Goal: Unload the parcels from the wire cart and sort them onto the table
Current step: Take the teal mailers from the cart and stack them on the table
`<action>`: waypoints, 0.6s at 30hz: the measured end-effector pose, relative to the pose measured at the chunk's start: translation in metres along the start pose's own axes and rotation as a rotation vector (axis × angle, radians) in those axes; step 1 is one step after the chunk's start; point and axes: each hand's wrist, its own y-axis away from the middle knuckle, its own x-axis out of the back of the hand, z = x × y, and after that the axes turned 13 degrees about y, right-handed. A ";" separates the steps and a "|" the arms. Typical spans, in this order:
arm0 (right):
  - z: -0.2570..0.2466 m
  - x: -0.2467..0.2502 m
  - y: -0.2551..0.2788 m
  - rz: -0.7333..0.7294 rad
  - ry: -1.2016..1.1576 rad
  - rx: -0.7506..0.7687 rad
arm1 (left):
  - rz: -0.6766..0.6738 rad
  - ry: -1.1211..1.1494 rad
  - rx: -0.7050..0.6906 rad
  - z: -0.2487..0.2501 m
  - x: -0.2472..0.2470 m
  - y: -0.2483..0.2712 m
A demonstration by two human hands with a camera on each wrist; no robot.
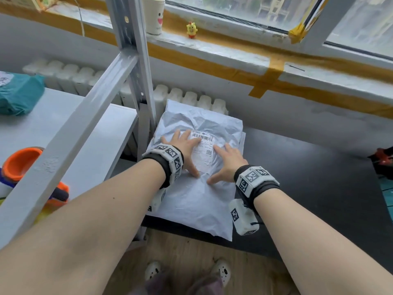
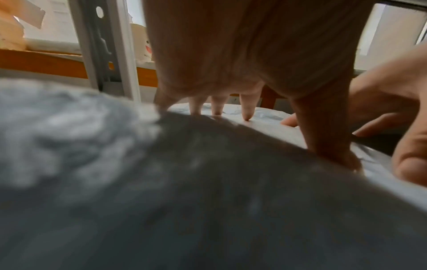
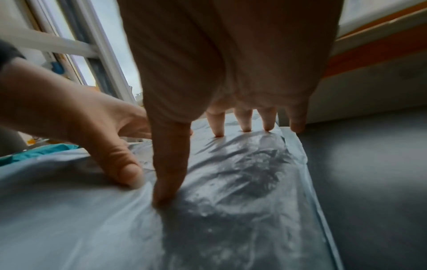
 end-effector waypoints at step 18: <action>0.004 0.003 0.002 -0.044 -0.043 0.007 | -0.075 0.008 0.041 0.002 -0.006 -0.011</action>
